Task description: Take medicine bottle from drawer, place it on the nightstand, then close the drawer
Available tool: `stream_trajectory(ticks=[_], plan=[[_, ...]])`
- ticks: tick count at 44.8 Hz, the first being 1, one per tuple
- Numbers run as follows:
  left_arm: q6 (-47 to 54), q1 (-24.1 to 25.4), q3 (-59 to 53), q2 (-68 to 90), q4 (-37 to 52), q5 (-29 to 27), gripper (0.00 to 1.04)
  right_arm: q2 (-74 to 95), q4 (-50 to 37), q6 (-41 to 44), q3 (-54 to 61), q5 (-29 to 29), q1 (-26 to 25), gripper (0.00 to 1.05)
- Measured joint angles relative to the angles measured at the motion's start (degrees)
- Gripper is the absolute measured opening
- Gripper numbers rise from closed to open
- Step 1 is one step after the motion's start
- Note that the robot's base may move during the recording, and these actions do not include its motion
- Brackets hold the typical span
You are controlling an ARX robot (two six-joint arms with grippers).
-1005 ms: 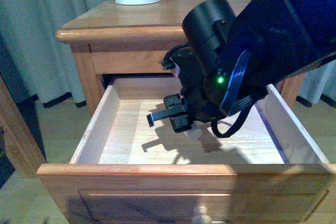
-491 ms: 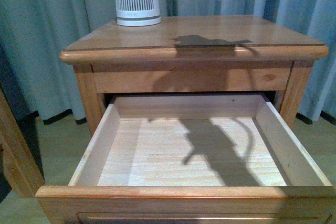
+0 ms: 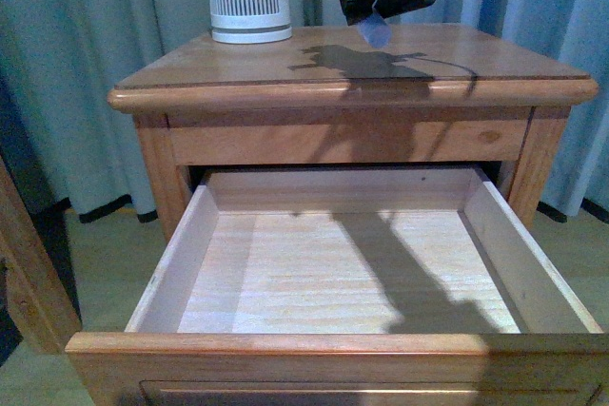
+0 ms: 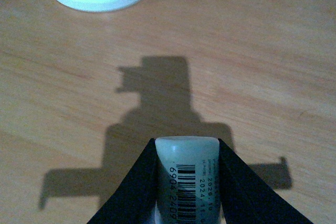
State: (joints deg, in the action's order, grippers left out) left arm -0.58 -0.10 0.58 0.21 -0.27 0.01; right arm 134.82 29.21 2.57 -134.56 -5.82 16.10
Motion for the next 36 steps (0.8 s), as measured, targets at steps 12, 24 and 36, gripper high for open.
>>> stream_trajectory(ticks=[12, 24, 36], plan=[[0.0, 0.0, 0.0, 0.0, 0.0, 0.0, 0.98, 11.1, 10.3, 2.1, -18.6, -2.4, 0.5, 0.28], [0.0, 0.0, 0.0, 0.0, 0.0, 0.0, 0.98, 14.1, 12.2, 4.3, -27.0, -2.5, 1.4, 0.44], [0.0, 0.0, 0.0, 0.0, 0.0, 0.0, 0.98, -3.5, -6.3, 3.3, 2.5, 1.3, 0.5, 0.92]])
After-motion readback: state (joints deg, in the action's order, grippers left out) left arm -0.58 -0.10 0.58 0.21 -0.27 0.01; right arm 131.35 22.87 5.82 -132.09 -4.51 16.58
